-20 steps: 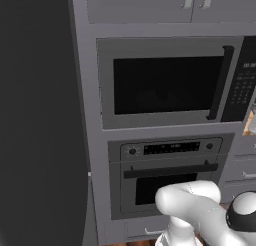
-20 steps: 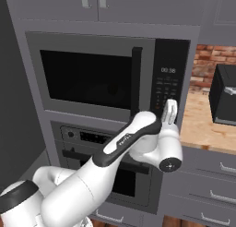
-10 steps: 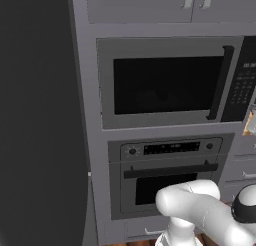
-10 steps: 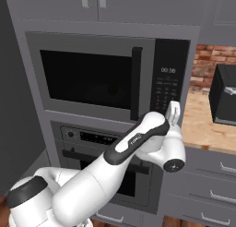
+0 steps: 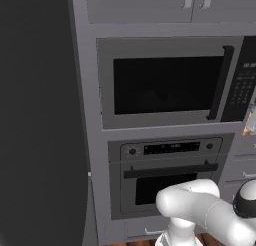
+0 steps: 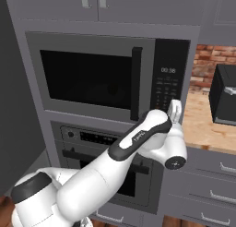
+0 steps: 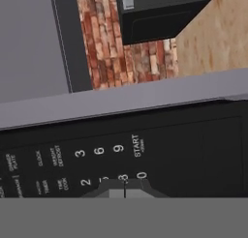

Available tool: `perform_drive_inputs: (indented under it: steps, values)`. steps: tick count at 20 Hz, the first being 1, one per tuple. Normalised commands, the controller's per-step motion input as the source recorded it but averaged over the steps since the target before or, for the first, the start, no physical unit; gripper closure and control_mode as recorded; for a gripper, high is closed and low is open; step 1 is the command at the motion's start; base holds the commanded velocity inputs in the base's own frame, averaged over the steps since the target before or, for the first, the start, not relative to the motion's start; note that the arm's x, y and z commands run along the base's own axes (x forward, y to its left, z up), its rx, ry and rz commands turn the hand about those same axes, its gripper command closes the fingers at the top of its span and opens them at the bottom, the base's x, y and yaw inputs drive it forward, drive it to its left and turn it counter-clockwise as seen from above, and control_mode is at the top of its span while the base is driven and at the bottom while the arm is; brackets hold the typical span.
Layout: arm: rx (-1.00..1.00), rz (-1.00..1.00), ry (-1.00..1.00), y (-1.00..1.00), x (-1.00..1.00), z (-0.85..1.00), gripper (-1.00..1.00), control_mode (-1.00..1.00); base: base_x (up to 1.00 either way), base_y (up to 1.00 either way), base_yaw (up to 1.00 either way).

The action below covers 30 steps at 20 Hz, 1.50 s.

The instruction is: Transport the chicken drumstick from the fridge to the microwave and turn on the microwave.

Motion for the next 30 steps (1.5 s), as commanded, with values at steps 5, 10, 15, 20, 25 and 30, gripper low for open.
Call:
perform_drive_inputs:
  steps: [5, 10, 15, 20, 25, 30]
  values:
    - [0.00, 0.00, 0.00, -0.10, 0.11, -0.03, 1.00, -1.00, 0.00, 0.00, 0.00]
    - [0.00, 0.00, 0.00, -0.05, 0.08, -0.11, 1.00, -1.00, 0.00, 0.00, 0.00]
    - [0.00, 0.00, -0.02, 0.00, 0.02, -0.08, 1.00, -1.00, 0.00, 0.00, 0.00]
    - [0.00, 0.00, -0.01, 0.00, 0.15, 0.00, 1.00, -1.00, 0.00, 0.00, 0.00]
    - [0.00, 0.00, 0.00, 0.00, 0.16, -0.02, 1.00, -1.00, 0.00, 0.00, 0.00]
    - [0.00, 0.00, 0.00, 0.00, 0.19, -0.06, 1.00, -1.00, 0.00, 0.00, 0.00]
